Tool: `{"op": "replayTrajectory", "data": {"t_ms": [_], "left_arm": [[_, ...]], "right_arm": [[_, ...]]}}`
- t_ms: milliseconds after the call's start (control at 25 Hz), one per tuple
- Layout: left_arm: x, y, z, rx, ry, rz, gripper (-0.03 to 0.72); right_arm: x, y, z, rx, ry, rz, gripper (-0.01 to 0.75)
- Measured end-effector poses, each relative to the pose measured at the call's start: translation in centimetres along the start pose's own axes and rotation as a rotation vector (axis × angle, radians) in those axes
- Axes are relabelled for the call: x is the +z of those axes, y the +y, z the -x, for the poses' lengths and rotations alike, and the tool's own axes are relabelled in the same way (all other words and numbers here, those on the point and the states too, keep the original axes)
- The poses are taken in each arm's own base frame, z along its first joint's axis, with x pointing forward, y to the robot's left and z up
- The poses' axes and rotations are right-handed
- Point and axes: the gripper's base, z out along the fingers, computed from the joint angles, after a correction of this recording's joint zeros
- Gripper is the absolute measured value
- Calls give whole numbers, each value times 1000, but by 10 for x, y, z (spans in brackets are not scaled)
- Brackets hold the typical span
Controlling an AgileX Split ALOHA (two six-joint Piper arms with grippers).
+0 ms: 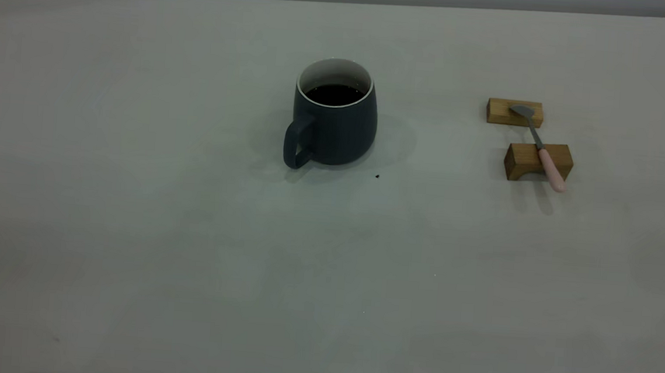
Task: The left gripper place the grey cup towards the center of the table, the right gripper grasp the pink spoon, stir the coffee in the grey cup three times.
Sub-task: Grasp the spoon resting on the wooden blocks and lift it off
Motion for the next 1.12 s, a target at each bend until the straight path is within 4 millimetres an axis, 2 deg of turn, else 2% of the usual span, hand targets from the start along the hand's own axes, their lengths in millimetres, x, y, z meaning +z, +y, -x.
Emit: {"op": "replayTrajectory", "data": {"t_ms": [200,400,640,920,1120], "left_arm": [[-6,-1,-7,-32,-66,43,481],[-7,-2,-9,-35,-74,48,481],[-7,-2,-9,-35,-74,48,481],[-7,-2,-9,-35,-74,48,481],[-7,-2,-9,-36,-74,48,481]], "right_arm": [[23,5,19,-23,94,42,305],[65,13,41,-17,195,130,375],[120,19,64,-3,175,206,397],[204,15,54,24,387,199,490],[255,13,46,47,544,216,511]]}}
